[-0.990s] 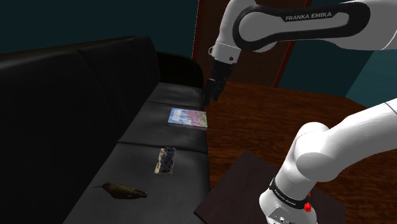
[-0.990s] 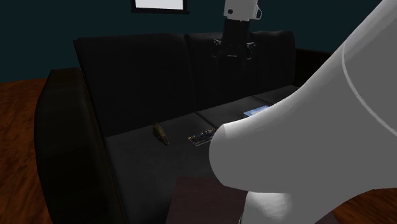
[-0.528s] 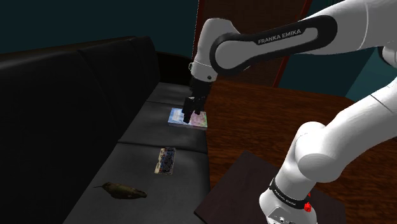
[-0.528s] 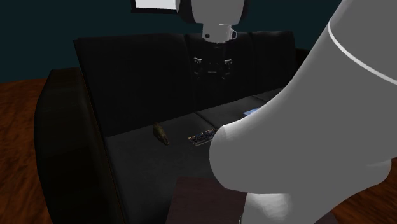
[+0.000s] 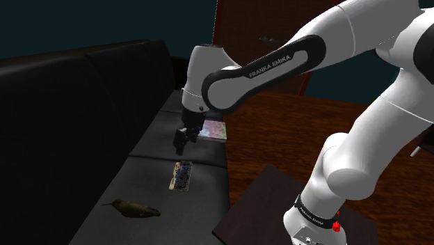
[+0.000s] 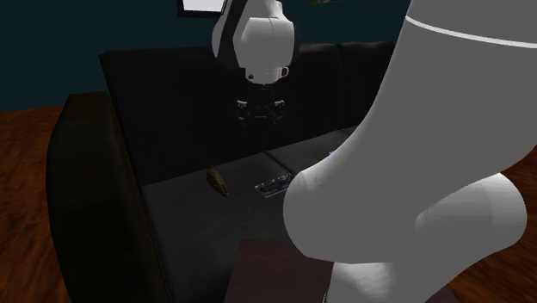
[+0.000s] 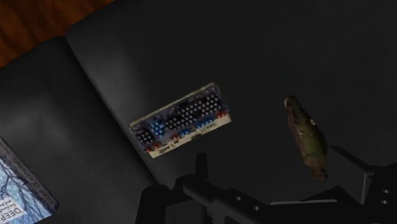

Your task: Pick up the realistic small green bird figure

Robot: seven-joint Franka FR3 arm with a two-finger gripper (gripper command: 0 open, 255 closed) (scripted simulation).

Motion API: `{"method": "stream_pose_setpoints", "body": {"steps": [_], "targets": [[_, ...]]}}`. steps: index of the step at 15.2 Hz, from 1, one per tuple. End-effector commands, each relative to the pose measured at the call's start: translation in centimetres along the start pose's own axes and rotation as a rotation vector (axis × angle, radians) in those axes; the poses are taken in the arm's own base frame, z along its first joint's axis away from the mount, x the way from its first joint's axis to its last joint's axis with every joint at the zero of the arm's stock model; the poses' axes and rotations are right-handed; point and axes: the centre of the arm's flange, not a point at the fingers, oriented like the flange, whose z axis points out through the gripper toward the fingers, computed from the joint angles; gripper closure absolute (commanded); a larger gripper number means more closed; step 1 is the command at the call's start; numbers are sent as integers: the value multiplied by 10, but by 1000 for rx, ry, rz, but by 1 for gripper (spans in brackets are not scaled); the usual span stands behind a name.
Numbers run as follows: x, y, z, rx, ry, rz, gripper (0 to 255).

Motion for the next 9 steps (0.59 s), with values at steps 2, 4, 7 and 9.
{"method": "stream_pose_setpoints", "body": {"steps": [2, 4, 7, 9], "targets": [[14, -25, 31, -5, 7, -23, 0], [24, -40, 50, -9, 10, -39, 0], [38, -64, 79, -15, 15, -62, 0], [47, -79, 98, -19, 18, -77, 0]]}}
